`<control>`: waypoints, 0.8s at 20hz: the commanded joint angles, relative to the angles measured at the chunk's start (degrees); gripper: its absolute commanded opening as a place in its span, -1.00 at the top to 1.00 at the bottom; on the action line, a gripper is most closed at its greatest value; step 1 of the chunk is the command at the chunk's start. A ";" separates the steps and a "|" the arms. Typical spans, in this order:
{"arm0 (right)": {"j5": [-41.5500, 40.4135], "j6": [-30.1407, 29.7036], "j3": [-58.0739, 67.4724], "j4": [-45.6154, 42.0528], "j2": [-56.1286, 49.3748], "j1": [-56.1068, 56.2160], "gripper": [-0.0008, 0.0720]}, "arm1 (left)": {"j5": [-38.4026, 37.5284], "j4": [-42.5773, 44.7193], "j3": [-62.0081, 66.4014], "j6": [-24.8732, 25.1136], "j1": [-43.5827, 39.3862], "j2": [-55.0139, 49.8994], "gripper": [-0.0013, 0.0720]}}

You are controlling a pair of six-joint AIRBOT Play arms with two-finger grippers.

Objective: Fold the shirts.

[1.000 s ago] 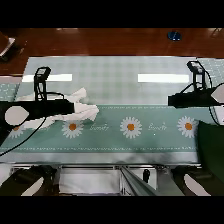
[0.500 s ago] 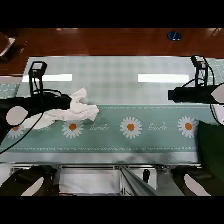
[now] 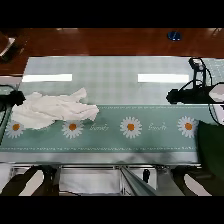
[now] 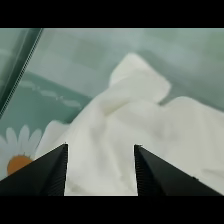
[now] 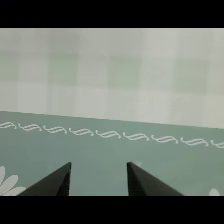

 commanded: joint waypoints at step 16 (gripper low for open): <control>3.72 3.26 -0.07 1.66 1.22 0.04 -0.14 | -11.87 -43.28 14.62 24.26 -3.43 -12.90 0.91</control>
